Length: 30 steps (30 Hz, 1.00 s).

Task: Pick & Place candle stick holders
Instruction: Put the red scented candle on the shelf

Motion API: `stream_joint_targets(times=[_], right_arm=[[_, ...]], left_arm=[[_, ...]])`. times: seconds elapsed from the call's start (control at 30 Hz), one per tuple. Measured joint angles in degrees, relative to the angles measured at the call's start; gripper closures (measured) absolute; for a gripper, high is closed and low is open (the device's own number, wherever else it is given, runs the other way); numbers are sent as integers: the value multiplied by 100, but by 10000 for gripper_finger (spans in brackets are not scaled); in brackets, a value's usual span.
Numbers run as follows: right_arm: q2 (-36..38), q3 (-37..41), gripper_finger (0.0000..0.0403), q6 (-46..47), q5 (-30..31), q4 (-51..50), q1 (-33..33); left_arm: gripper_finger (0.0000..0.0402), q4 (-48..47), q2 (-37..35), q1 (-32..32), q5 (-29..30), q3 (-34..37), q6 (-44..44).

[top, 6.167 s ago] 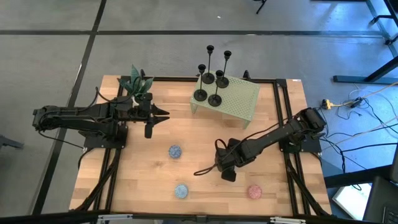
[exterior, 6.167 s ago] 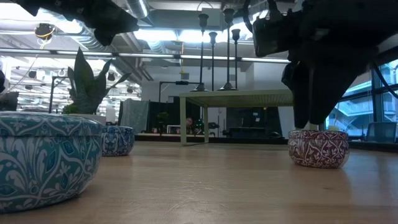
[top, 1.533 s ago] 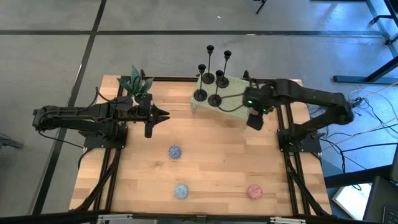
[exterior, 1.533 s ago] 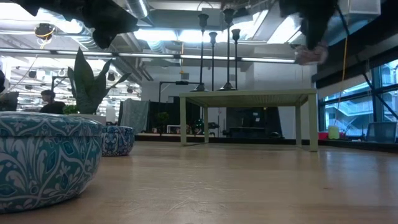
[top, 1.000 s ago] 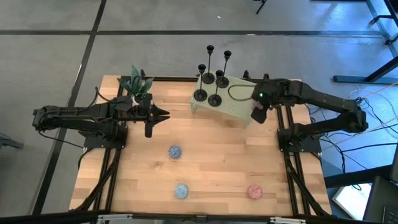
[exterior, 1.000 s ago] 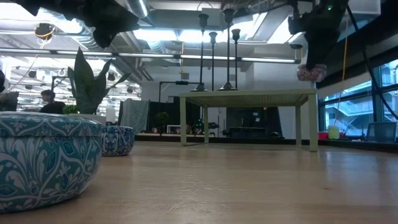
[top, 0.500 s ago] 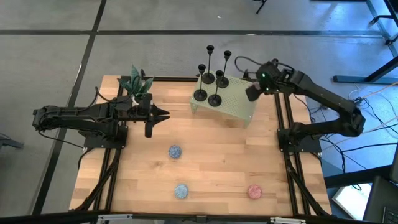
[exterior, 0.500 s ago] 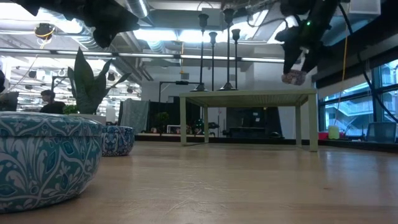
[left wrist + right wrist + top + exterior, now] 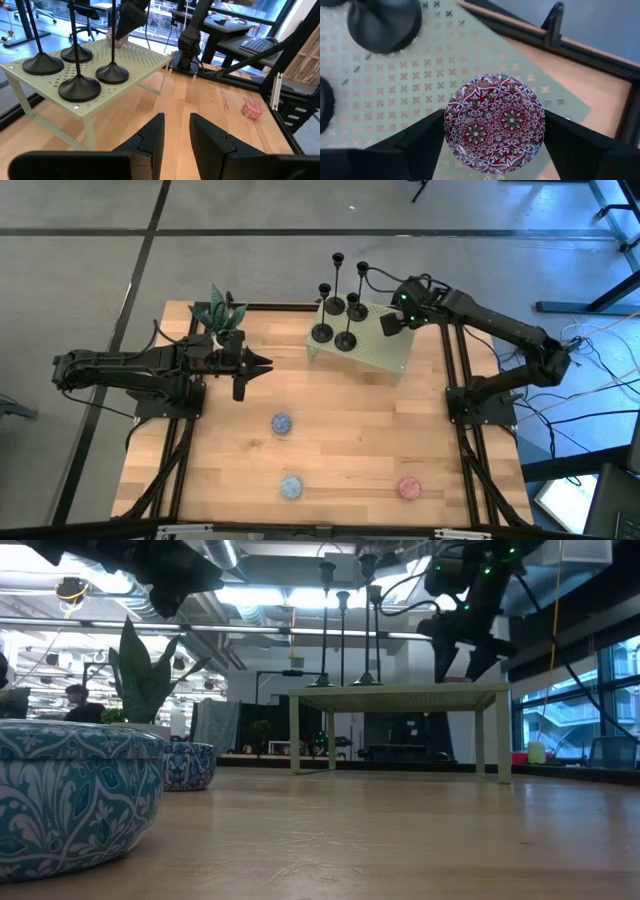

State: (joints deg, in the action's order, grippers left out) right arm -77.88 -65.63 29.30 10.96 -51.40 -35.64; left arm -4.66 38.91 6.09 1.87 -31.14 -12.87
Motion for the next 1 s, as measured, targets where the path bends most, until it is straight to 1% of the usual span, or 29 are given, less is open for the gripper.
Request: stream_joint_targets(times=[0.17, 0.37, 0.6, 0.7, 0.8, 1.0], right_arm=[[-139, -7, 93, -277, -66, 152, 0], [-32, -7, 89, -560, -328, -51, 2], [10, 0, 77, -576, -330, -126, 4], [10, 0, 76, -633, -330, -151, 4], [10, 4, 76, -891, -327, -155, 4], [10, 4, 75, -870, -325, -131, 4]], left_arm=[[315, -12, 1, -1, 0, 0, 5], [315, -18, -1, -1, 0, 0, 7], [315, -18, 0, -1, 0, 0, 4], [315, -18, 0, -1, 0, 0, -1], [315, -17, -1, 1, 0, 0, -4], [315, -31, 1, -1, 0, 0, 3]])
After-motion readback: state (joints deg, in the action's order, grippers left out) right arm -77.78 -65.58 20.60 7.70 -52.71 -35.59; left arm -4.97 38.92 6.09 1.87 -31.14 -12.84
